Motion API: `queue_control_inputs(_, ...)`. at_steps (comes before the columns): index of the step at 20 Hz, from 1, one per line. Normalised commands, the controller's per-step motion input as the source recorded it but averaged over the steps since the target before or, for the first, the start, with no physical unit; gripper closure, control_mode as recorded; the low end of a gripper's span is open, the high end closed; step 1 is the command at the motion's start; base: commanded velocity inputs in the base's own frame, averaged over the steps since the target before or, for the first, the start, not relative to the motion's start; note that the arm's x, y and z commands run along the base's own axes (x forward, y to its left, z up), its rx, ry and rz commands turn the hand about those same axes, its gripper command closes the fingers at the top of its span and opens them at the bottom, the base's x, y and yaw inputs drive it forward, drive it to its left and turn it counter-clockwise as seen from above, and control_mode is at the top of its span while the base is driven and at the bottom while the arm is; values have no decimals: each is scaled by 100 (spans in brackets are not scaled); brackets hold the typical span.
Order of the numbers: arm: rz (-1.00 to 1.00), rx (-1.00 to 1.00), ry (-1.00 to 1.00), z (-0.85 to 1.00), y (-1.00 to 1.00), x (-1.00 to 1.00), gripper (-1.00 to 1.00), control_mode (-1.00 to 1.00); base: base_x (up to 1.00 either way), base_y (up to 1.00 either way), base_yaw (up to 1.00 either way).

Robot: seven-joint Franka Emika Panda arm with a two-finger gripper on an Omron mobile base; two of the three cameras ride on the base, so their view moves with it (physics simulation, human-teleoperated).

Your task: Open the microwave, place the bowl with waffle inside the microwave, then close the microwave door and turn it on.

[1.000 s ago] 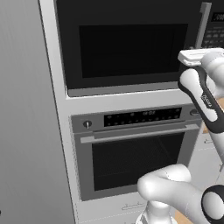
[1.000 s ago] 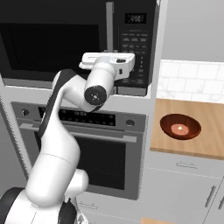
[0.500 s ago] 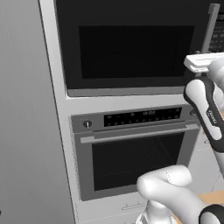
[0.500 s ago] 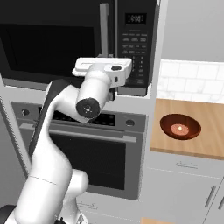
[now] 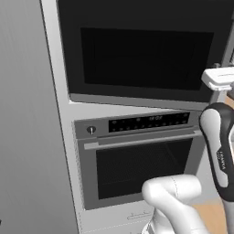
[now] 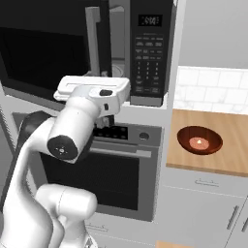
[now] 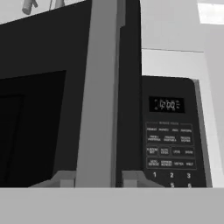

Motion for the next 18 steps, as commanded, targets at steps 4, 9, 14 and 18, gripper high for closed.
queue_control_inputs(4, -3, 0, 0, 0, 0, -100, 100, -100, 0, 0, 0)
queue_control_inputs(9, -3, 0, 0, 0, 0, -100, 100, -100, 0, 0, 0)
queue_control_inputs(14, 0, 0, 1, 0, 2, -88, 100, -100, 0, 0, 0)
queue_control_inputs(18, 0, 0, 0, 0, 9, -53, 100, -100, 0, 0, 0)
